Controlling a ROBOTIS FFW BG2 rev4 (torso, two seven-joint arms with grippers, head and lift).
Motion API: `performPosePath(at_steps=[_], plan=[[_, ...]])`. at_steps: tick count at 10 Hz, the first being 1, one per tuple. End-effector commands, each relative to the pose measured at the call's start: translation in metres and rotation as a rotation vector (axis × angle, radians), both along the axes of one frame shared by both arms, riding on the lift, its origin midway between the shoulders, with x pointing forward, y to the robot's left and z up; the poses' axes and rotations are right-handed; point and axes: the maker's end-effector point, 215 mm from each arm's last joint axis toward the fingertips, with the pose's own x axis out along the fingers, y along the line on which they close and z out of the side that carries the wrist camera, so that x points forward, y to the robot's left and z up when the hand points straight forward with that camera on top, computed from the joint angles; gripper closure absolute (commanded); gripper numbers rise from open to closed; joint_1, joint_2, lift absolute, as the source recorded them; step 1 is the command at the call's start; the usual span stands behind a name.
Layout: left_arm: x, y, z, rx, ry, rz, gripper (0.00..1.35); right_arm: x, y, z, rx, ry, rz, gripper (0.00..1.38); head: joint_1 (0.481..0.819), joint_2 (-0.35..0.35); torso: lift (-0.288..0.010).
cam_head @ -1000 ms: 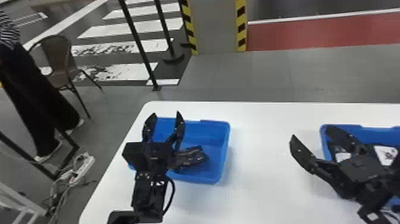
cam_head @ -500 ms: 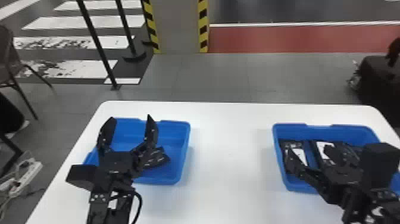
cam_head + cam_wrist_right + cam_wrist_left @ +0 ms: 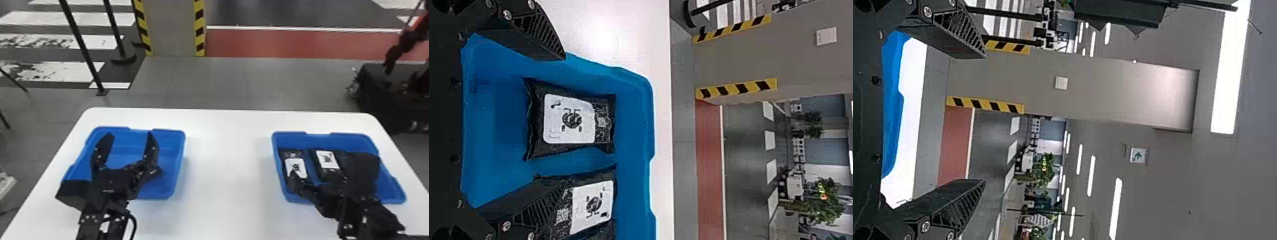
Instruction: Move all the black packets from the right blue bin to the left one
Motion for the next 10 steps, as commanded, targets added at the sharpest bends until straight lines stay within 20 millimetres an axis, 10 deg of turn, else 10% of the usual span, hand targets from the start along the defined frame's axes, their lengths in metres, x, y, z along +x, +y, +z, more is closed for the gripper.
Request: performPosePath(at_steps=[1, 10], plan=[[-0.002, 0.002, 0.001, 0.004, -0.004, 0.003, 0.14, 0.009, 0.001, -0.014, 0.022, 0.034, -0.001, 0.15, 0.695, 0.019, -0.11], [-0.004, 0.006, 0.002, 0.014, -0.012, 0.005, 0.14, 0.04, 0.003, -0.065, 0.051, 0.13, -0.028, 0.15, 0.695, 0.02, -0.11]])
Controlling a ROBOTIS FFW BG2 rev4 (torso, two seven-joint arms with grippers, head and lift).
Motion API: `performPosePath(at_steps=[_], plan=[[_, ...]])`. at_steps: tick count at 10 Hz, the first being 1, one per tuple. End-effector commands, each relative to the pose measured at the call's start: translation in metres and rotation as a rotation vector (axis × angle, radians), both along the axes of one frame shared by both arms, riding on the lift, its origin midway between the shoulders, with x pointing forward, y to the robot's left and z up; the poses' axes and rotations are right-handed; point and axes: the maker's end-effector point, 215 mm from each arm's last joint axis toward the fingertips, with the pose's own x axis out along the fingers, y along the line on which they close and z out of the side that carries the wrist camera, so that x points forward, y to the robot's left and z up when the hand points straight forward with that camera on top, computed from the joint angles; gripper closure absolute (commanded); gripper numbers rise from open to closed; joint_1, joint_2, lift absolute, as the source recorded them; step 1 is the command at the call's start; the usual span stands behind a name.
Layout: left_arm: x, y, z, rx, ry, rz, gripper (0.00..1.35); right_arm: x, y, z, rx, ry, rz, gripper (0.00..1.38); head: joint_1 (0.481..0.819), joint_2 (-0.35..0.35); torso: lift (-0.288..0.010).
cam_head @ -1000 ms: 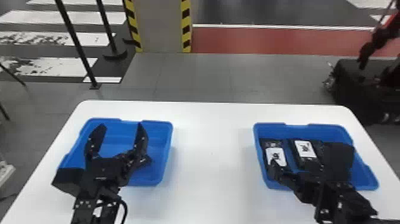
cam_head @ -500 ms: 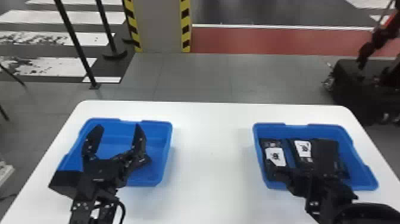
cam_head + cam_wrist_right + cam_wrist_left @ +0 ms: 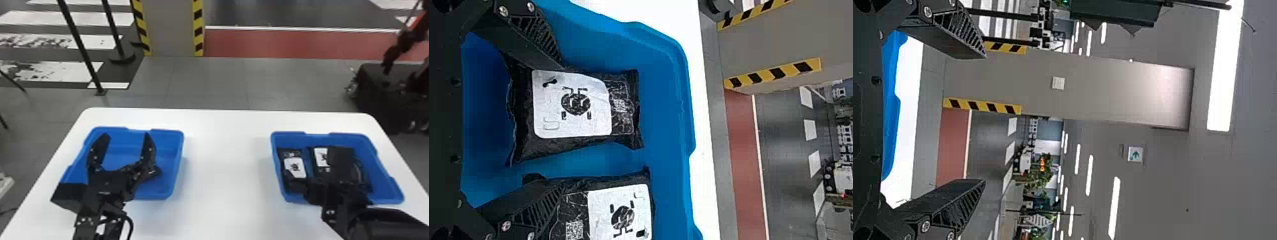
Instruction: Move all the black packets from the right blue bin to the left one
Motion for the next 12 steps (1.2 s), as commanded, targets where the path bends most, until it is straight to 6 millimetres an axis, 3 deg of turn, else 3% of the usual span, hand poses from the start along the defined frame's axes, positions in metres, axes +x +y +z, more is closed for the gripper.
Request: performPosePath(at_steps=[1, 3, 5, 6, 8, 12], plan=[[-0.001, 0.001, -0.002, 0.0, 0.004, 0.001, 0.14, 0.001, 0.004, -0.002, 0.006, 0.003, 0.0, 0.16, 0.695, 0.024, -0.11], [0.0, 0.0, 0.001, 0.008, -0.003, -0.002, 0.14, 0.002, 0.009, -0.014, 0.021, 0.038, 0.017, 0.37, 0.695, 0.029, -0.11], [0.0, -0.001, 0.001, 0.006, -0.001, -0.005, 0.14, 0.008, 0.013, -0.01, 0.035, 0.031, 0.038, 0.87, 0.695, 0.037, -0.11], [0.0, 0.0, -0.002, 0.007, 0.004, -0.004, 0.14, 0.008, 0.017, 0.002, 0.044, -0.011, 0.039, 1.13, 0.695, 0.037, -0.11], [-0.001, 0.0, 0.0, 0.006, -0.003, -0.001, 0.14, 0.003, 0.022, 0.028, 0.062, -0.091, 0.038, 1.14, 0.695, 0.043, -0.11], [-0.001, 0.0, 0.005, -0.001, -0.018, 0.001, 0.14, -0.026, 0.023, 0.071, 0.082, -0.225, 0.018, 1.14, 0.695, 0.051, -0.11]])
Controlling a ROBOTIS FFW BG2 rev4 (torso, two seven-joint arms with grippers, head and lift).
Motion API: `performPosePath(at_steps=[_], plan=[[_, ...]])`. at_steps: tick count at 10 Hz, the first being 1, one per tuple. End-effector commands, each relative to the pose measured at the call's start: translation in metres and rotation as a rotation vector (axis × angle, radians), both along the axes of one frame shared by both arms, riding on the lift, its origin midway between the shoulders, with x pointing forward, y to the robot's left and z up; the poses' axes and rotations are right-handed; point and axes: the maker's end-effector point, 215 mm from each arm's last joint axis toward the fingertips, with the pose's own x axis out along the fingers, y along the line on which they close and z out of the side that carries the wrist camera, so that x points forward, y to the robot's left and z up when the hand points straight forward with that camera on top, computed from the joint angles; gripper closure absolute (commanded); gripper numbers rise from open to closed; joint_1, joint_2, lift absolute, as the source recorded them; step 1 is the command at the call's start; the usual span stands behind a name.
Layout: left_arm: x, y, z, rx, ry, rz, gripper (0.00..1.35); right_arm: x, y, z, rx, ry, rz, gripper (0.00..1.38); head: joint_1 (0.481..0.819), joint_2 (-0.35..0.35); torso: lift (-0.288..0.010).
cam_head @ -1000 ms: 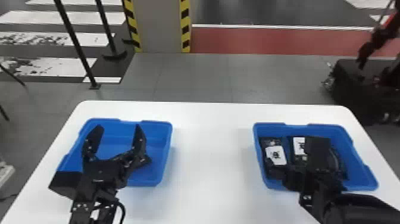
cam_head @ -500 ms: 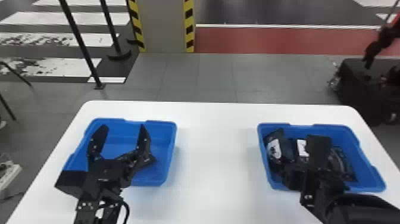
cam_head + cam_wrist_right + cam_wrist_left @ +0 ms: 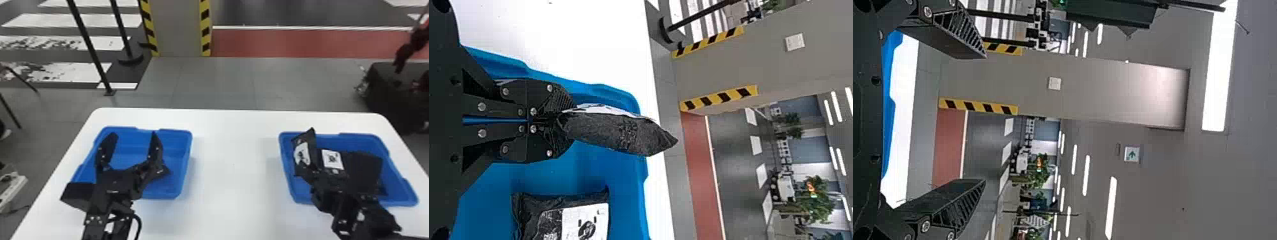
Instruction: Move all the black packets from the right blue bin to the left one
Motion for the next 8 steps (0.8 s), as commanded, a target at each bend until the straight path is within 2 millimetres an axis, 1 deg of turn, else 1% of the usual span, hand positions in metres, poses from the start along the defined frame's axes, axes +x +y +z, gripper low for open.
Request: performPosePath(at_steps=[1, 2, 3, 4, 6, 7, 8], plan=[[0.0, -0.001, 0.003, -0.018, -0.008, -0.001, 0.14, -0.015, 0.003, 0.022, 0.011, -0.05, 0.001, 1.14, 0.695, 0.052, -0.11], [0.002, -0.005, 0.007, -0.056, -0.02, -0.019, 0.14, -0.022, 0.01, 0.05, 0.015, -0.103, 0.02, 1.14, 0.695, 0.054, -0.11], [0.012, -0.015, 0.013, -0.106, -0.015, -0.077, 0.13, -0.02, 0.027, 0.073, 0.033, -0.159, 0.083, 1.14, 0.695, 0.055, -0.11], [0.022, -0.029, 0.02, -0.129, 0.029, -0.146, 0.13, -0.013, 0.046, 0.088, 0.062, -0.206, 0.159, 1.14, 0.695, 0.06, -0.11], [0.034, -0.056, 0.028, -0.186, 0.097, -0.273, 0.13, 0.002, 0.081, 0.106, 0.138, -0.275, 0.301, 1.14, 0.695, 0.073, -0.11], [0.035, -0.065, 0.028, -0.22, 0.13, -0.322, 0.13, 0.007, 0.096, 0.109, 0.172, -0.293, 0.374, 1.14, 0.695, 0.077, -0.11], [0.034, -0.072, 0.024, -0.248, 0.166, -0.365, 0.13, 0.007, 0.12, 0.107, 0.243, -0.287, 0.46, 1.14, 0.695, 0.084, -0.11]])
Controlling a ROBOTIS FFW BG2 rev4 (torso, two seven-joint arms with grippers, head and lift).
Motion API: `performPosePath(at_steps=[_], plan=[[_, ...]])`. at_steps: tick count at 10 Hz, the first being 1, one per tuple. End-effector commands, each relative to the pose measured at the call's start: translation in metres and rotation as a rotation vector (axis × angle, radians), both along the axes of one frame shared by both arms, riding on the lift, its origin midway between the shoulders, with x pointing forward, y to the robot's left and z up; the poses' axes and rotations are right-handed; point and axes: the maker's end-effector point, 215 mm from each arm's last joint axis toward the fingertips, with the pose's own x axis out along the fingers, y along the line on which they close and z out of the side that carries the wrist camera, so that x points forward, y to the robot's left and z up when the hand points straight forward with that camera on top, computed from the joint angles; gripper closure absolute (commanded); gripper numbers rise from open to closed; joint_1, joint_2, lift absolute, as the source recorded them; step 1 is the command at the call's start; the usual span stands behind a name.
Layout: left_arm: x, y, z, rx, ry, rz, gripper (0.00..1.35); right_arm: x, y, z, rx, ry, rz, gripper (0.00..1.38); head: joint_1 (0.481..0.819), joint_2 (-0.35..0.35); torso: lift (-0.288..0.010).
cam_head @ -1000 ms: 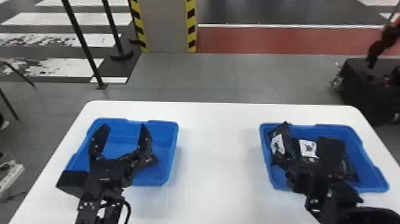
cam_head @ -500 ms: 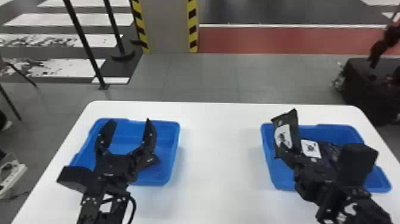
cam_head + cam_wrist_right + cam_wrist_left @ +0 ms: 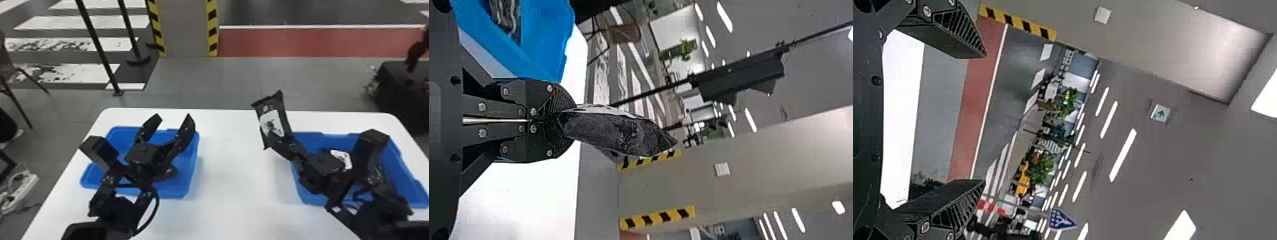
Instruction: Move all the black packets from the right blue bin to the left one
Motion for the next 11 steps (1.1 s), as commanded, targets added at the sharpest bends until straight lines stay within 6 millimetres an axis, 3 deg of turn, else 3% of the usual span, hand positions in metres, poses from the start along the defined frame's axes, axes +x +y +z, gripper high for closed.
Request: performPosePath(at_steps=[1, 4, 6, 10, 11], plan=[[0.001, -0.006, -0.009, -0.035, 0.056, -0.049, 0.13, 0.004, 0.027, 0.0, 0.047, 0.005, 0.105, 1.14, 0.695, 0.094, -0.11], [-0.004, -0.006, -0.037, -0.074, 0.167, -0.126, 0.13, -0.012, 0.07, 0.0, 0.106, 0.037, 0.287, 1.14, 0.695, 0.144, -0.11], [-0.011, -0.015, -0.047, -0.124, 0.222, -0.2, 0.14, -0.024, 0.087, -0.008, 0.125, 0.077, 0.335, 1.14, 0.695, 0.166, -0.11], [-0.015, -0.048, -0.037, -0.214, 0.251, -0.333, 0.14, -0.031, 0.126, 0.006, 0.154, 0.071, 0.46, 1.14, 0.695, 0.186, -0.11], [-0.019, -0.061, -0.03, -0.248, 0.251, -0.384, 0.14, -0.035, 0.132, -0.002, 0.169, 0.095, 0.474, 1.14, 0.695, 0.189, -0.11]])
